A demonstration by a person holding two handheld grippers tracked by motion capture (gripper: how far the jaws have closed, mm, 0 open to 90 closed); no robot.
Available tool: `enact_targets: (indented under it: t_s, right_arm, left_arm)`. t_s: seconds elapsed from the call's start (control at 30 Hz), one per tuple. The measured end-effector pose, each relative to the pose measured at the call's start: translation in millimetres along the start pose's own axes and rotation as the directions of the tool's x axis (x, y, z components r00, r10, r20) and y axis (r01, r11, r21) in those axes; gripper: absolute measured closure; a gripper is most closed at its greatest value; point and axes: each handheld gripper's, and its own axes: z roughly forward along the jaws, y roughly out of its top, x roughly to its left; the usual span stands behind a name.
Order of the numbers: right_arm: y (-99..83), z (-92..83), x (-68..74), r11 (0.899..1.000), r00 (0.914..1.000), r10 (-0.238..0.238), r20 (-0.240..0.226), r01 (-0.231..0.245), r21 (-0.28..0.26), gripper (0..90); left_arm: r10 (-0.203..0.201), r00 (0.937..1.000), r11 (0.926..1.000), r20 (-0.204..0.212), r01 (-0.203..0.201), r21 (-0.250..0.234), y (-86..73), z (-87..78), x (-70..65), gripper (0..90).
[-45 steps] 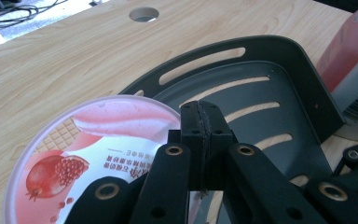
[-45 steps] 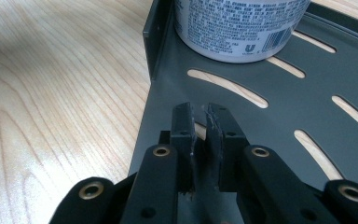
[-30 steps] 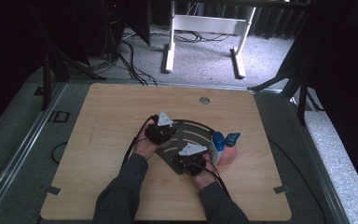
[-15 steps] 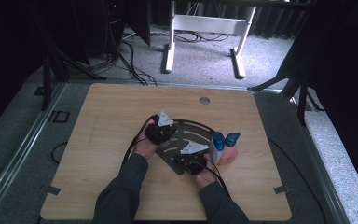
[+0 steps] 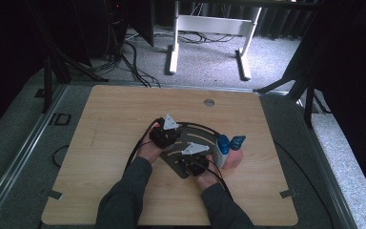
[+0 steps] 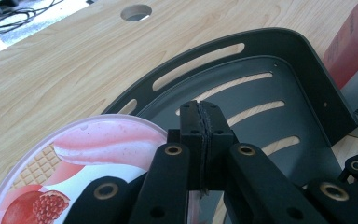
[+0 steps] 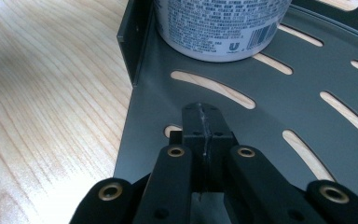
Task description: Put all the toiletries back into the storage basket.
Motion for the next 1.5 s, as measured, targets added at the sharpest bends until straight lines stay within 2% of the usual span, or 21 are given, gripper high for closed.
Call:
enact_targets:
  t_s: [0.1,0.27,0.37,0.53,0.73,1.1,1.2,1.27,1.5]
  right_arm:
    - [0.7,-0.1,2.4,1.0,0.9999,0.003,0.015,-0.003,0.006,90.0]
    - [2.5,0.1,3.4,1.0,0.9996,0.0,0.027,-0.001,0.021,90.0]
    - [3.1,0.1,3.5,1.0,0.9996,0.003,0.029,-0.004,0.024,90.0]
    - [2.7,0.0,3.6,1.0,0.9996,0.006,0.029,-0.007,0.022,90.0]
    - [3.4,0.1,3.6,1.0,0.9996,0.009,0.028,-0.01,0.027,90.0]
    - [5.5,0.0,4.0,0.999,0.9994,0.007,0.033,-0.009,0.045,90.0]
    - [5.4,-0.1,4.0,0.999,0.9994,0.012,0.032,-0.013,0.044,90.0]
    - [5.4,-0.1,3.9,0.999,0.9993,0.013,0.034,-0.014,0.044,90.0]
    - [4.7,-0.2,3.6,0.999,0.9993,0.019,0.031,-0.02,0.038,90.0]
  left_arm:
    - [0.008,0.9999,0.9999,-0.006,-0.008,0.006,0.8,-0.4,0.0,89.6]
    - [-0.001,0.9996,1.0,-0.028,0.001,0.002,0.4,-5.6,4.0,89.6]
    - [-0.015,0.9998,0.9998,-0.009,0.015,0.01,-1.8,-7.1,8.1,87.4]
    - [-0.018,0.9998,0.9998,-0.011,0.018,0.01,-1.4,-5.8,8.4,86.1]
    - [0.002,0.9997,0.9996,-0.026,-0.001,0.026,0.4,-5.9,6.5,86.2]
    - [-0.005,0.9997,0.9997,-0.024,0.006,0.023,-1.8,-8.4,7.7,86.3]
    - [-0.042,0.999,0.9989,-0.013,0.043,0.021,-3.0,-9.7,9.4,85.2]
    - [-0.052,0.9986,0.9985,0.004,0.052,0.015,-4.8,-11.5,10.4,78.9]
    - [-0.083,0.995,0.9964,0.056,0.084,-0.011,-12.3,-17.5,7.8,70.4]
